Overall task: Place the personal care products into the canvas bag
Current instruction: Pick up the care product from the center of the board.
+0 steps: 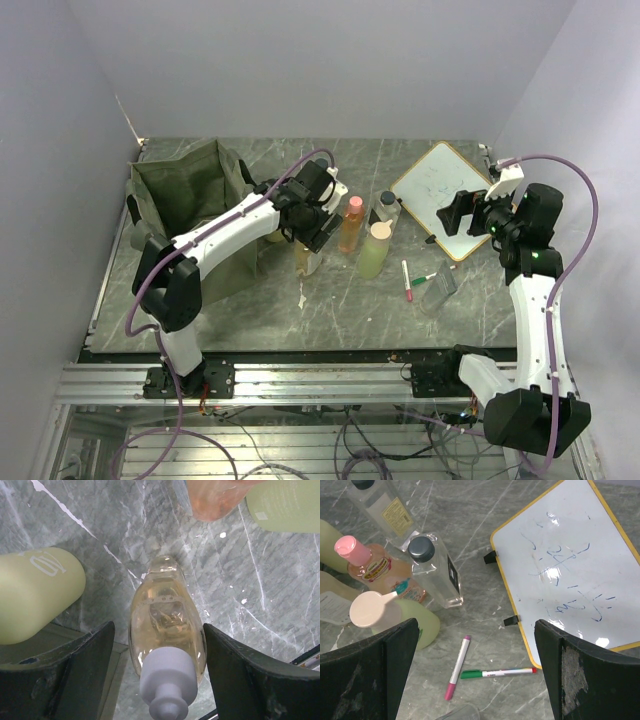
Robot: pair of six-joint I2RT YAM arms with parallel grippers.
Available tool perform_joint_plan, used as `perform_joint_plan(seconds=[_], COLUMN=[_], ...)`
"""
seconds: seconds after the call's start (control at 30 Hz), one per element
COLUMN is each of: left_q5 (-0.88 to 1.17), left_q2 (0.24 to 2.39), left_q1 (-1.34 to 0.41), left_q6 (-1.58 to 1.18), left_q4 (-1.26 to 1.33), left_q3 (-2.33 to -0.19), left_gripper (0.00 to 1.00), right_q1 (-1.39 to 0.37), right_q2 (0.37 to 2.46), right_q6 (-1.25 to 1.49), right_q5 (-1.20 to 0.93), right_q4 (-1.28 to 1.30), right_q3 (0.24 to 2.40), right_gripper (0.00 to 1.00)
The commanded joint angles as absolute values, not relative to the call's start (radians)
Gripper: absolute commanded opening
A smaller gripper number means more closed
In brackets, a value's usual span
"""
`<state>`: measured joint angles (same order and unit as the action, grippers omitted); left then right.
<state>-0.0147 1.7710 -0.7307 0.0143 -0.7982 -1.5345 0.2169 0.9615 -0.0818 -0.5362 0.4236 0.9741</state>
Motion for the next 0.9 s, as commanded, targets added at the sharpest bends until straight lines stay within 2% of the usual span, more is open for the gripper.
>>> perform_joint_plan(seconds=[0.0, 0.2, 0.4, 0.6, 0.77, 0.87], left_q5=[0.001, 0.029, 0.039, 0.047, 0.043, 0.049], left_q2=[1.779, 1.782, 1.79, 1.781, 1.766, 1.76], left_q1=[-0.724, -0.724, -0.724, -0.723, -0.724, -0.724], left_q6=[0.001, -0.008, -0.008, 0.02, 0.08, 0.132], left_q4=[-0.773, -0.773, -0.776, -0.779, -0.776, -0.776], left_q3=[-1.542, -1.53, -1.541, -1.555, -1.602, -1.649], left_gripper=[0.82, 0.79, 0.68, 0.48, 0.19, 0.07], right_q1=[0.23, 0.233, 0.235, 0.235, 0.237, 0.238], right_q2=[0.946, 0.945, 0.945, 0.947, 0.961, 0.977], right_q6=[-0.069, -0.068, -0.069, -0.068, -0.067, -0.071], right_q5=[-0.553, -0.556, -0.556, -0.557, -0.562, -0.564], right_q4=[0.41, 0.408, 0.41, 0.409, 0.41, 0.415], right_q3=[0.964, 0.96, 0.962, 0.966, 0.984, 0.995], right_gripper=[1.0, 1.0, 1.0, 1.0, 1.0, 1.0])
